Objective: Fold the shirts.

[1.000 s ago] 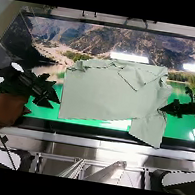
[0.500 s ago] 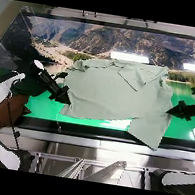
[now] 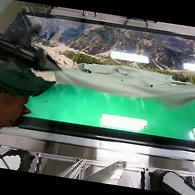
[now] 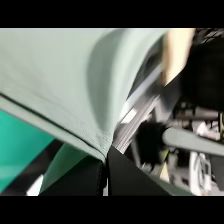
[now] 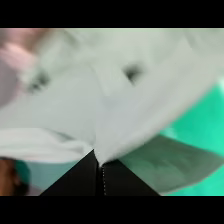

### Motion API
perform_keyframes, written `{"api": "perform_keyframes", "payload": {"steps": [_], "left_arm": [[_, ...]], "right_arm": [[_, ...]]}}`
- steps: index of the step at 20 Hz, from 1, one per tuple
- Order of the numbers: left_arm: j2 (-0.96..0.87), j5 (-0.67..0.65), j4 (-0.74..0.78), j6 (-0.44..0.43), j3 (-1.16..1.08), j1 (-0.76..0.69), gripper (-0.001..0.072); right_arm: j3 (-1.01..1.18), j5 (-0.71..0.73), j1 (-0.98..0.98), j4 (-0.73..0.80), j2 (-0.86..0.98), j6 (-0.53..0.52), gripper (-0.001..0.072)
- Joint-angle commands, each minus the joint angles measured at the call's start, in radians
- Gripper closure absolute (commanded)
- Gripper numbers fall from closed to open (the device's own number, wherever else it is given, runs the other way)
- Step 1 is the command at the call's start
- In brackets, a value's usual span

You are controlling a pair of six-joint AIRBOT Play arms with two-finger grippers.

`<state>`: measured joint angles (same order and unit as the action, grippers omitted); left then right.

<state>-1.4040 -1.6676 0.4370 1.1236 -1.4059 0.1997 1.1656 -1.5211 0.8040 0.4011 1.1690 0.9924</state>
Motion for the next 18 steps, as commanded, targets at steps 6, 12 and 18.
{"api": "perform_keyframes", "payload": {"steps": [6, 12, 18], "left_arm": [[0.391, -0.028, -0.727, -0.083, -0.329, 0.425, 0.0682], [0.438, -0.066, -0.865, -0.055, -0.233, 0.693, 0.0682], [0.261, -0.105, -0.557, -0.113, -0.016, 0.406, 0.0682]], "right_arm": [[0.372, 0.288, 0.153, -0.505, -0.459, -0.073, 0.0699], [0.571, 0.336, 0.153, -0.218, -0.419, -0.014, 0.0698], [0.442, 0.232, 0.045, -0.172, -0.246, -0.048, 0.0698]]}}
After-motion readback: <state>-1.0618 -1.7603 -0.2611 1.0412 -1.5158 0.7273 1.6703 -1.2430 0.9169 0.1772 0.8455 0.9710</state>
